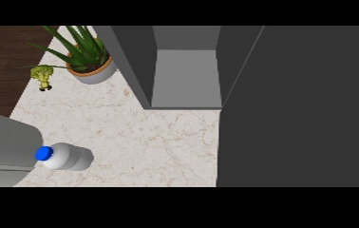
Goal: Pick up the bottled water, place it into the cabinet and close the cabinet
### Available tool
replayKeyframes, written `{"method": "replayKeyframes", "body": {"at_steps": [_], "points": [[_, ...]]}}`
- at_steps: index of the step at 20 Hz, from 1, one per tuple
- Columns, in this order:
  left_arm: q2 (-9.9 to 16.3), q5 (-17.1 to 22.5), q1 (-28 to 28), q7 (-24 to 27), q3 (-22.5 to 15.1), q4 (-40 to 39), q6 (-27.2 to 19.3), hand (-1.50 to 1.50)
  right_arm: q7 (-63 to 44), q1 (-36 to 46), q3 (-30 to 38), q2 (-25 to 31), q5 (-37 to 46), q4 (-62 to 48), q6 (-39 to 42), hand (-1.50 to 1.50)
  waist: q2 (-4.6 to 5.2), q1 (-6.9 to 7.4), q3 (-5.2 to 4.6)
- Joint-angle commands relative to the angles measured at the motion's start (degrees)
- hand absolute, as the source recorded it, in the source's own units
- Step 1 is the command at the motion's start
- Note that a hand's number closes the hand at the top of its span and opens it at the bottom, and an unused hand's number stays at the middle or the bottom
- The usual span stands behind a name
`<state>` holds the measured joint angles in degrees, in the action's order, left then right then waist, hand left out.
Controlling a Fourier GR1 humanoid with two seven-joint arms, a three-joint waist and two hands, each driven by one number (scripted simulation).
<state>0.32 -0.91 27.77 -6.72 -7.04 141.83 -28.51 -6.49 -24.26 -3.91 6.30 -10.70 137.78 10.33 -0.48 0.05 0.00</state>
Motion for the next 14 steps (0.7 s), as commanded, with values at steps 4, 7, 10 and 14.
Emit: {"method": "replayKeyframes", "body": {"at_steps": [4, 7, 10, 14], "points": [[-0.3, -5.4, 10.8, 5.5, -12.0, 5.9, -4.9, -1.50, 2.4, -10.4, 1.3, 1.1, -4.5, 5.8, 5.1, -1.50, 0.04, -0.22, 0.06], [-0.3, -2.9, 12.4, 11.1, -12.8, 1.5, -4.5, -1.50, 0.0, -11.2, 1.9, 0.9, -5.7, 9.5, 4.0, -1.50, 0.10, -0.08, -0.01], [1.1, -6.4, 20.4, 9.5, -19.4, 9.3, -5.5, -1.50, 3.1, -13.5, -0.7, -0.5, -1.7, 8.5, 4.6, -1.50, -0.07, 0.19, 0.06], [0.5, -6.9, 17.7, 11.1, -19.3, 5.1, -7.3, -1.50, 2.9, -15.0, -1.4, -0.8, -0.2, 10.2, 4.4, -1.50, 0.19, -0.19, 0.03]]}}
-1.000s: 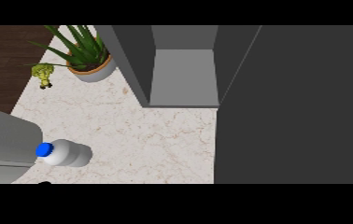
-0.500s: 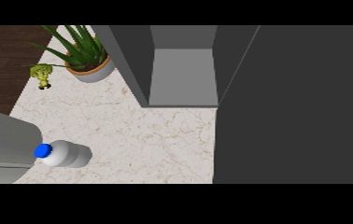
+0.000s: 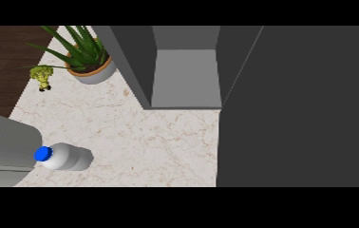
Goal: Pick up the bottled water, place it into the cabinet and close the cabinet
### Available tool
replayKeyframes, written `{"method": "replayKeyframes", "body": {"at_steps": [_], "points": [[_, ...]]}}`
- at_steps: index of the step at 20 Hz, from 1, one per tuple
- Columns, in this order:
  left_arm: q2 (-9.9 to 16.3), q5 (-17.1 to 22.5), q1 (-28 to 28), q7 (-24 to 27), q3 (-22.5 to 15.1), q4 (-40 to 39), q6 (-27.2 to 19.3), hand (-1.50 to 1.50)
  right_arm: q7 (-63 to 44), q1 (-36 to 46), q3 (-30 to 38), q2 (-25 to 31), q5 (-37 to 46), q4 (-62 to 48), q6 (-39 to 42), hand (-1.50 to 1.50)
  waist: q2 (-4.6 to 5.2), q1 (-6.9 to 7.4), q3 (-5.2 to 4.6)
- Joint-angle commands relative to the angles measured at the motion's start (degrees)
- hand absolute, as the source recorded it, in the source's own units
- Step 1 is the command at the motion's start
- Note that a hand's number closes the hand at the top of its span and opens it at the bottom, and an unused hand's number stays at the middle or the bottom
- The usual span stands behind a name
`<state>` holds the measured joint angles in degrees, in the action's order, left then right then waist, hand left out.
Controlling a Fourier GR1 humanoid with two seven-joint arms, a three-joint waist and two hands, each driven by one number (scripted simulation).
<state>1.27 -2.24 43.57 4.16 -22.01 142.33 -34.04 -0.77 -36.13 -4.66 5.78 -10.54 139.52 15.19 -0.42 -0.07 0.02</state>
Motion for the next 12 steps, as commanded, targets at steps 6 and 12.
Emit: {"method": "replayKeyframes", "body": {"at_steps": [6, 12], "points": [[-0.8, 0.2, -3.1, 1.4, 2.2, -1.8, -2.2, -1.50, -0.2, -7.0, 2.1, 1.3, -4.9, 10.3, 2.4, -1.50, 0.24, -0.61, -0.03], [-0.4, 10.2, -3.7, 3.6, 10.9, -7.4, 0.6, -1.50, 6.7, -13.4, 2.1, 1.2, -4.6, 9.2, 5.9, -1.50, 0.05, -0.61, -0.11]]}}
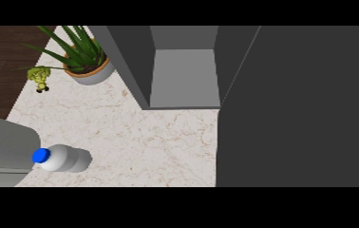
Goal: Pick up the bottled water, place it into the cabinet and close the cabinet
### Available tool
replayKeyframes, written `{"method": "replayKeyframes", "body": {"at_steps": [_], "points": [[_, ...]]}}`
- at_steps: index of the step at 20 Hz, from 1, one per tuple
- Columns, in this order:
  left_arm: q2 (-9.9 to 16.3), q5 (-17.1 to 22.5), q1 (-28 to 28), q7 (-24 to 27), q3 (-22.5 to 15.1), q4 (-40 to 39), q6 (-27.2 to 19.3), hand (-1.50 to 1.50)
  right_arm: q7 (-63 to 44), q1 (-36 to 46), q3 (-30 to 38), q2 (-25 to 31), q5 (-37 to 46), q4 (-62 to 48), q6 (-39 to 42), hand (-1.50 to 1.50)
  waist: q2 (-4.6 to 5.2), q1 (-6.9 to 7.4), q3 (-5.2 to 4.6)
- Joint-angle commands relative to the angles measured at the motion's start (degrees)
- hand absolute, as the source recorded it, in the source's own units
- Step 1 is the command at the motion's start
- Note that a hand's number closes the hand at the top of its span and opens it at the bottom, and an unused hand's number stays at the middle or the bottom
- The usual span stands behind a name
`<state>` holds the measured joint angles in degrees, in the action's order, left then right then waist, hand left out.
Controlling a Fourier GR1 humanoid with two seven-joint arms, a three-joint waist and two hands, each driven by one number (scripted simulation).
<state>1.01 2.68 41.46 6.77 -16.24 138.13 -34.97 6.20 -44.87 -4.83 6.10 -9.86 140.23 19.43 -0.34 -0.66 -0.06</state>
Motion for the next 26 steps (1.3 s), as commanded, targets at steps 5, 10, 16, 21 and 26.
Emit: {"method": "replayKeyframes", "body": {"at_steps": [5, 10, 16, 21, 26], "points": [[-1.0, 12.5, -3.7, 5.6, 10.3, -10.4, 4.7, -1.50, 3.7, -9.6, 2.4, 1.0, -4.4, 8.6, 3.9, -1.50, -0.15, -0.13, -0.08], [-1.0, 14.8, -5.8, 11.6, 12.6, -21.4, 6.9, -1.50, 3.8, -13.1, -0.1, 0.6, -3.8, 12.2, 4.0, -1.50, 0.02, -0.24, -0.10], [-1.0, 18.5, -13.7, 15.4, 18.5, -35.7, 11.2, -1.50, 4.3, -14.9, 0.6, 1.8, -4.4, 12.4, 5.1, -1.50, 0.25, -0.61, -0.11], [-0.6, 21.1, -17.3, 17.4, 21.8, -43.1, 14.8, -1.50, 6.2, -16.1, 3.5, 2.8, -6.3, 12.4, 6.2, -1.50, 0.28, -0.32, -0.05], [-0.2, 23.2, -19.0, 24.3, 25.5, -52.8, 20.4, -1.50, 13.1, -22.0, 5.3, 2.5, -6.4, 10.6, 9.7, -1.50, 0.11, -0.56, -0.05]]}}
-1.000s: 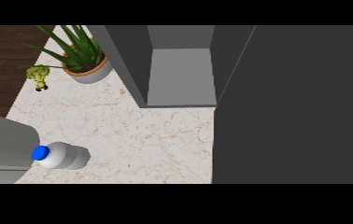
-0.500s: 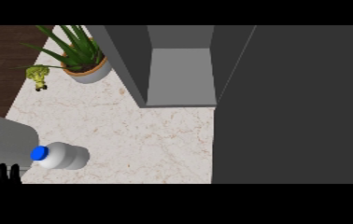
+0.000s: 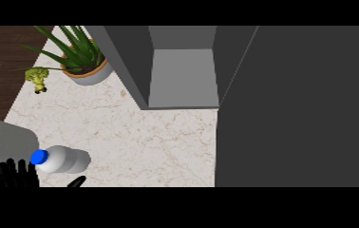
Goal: Pick up the bottled water, place it into the cabinet and close the cabinet
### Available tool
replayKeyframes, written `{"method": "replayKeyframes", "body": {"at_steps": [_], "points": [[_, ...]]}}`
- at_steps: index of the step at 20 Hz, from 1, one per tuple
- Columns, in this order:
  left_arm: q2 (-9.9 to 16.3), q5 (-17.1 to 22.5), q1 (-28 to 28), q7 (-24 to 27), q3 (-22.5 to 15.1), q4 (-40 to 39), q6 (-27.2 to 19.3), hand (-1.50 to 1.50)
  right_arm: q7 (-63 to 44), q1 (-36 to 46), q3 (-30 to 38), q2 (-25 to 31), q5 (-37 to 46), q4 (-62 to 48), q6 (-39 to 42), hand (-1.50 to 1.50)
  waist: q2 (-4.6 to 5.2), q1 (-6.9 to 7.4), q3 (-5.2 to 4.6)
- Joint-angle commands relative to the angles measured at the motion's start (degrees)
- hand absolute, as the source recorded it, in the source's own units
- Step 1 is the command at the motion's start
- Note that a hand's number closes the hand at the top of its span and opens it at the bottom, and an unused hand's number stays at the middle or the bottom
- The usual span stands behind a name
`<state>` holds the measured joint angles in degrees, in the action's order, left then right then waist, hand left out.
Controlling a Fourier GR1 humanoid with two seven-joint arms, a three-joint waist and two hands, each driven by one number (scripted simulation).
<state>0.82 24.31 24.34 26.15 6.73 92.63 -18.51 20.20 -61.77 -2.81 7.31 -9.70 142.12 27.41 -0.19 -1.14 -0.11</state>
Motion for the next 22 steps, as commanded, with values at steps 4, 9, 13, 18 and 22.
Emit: {"method": "replayKeyframes", "body": {"at_steps": [4, 9, 13, 18, 22], "points": [[1.1, 3.7, -5.7, 8.7, 5.7, -15.5, 7.4, -1.50, -0.3, -4.2, 2.7, 0.4, -3.7, 8.2, 1.4, -1.50, 0.06, 0.22, 0.00], [3.1, 3.9, -10.8, 10.4, 8.9, -22.7, 7.3, -1.50, -1.5, -6.8, 2.4, 0.8, -4.9, 11.0, 1.8, -1.50, 0.13, 0.14, 0.00], [1.8, 3.0, -14.5, 14.0, 9.3, -29.8, 7.3, -1.50, -0.4, -4.5, 0.9, -1.9, -2.6, 8.5, 0.4, -1.50, 0.19, 0.31, 0.01], [2.5, 6.0, -18.2, 17.8, 12.0, -36.9, 13.0, -1.50, 1.5, -7.0, 4.4, -0.6, -5.6, 9.1, 2.6, -1.50, 0.15, 0.22, 0.00], [2.2, 8.3, -20.1, 22.1, 13.2, -42.8, 20.3, -1.50, 2.6, -3.7, 3.8, -1.3, -2.3, 4.9, 2.8, -1.50, 0.20, 0.45, -0.01]]}}
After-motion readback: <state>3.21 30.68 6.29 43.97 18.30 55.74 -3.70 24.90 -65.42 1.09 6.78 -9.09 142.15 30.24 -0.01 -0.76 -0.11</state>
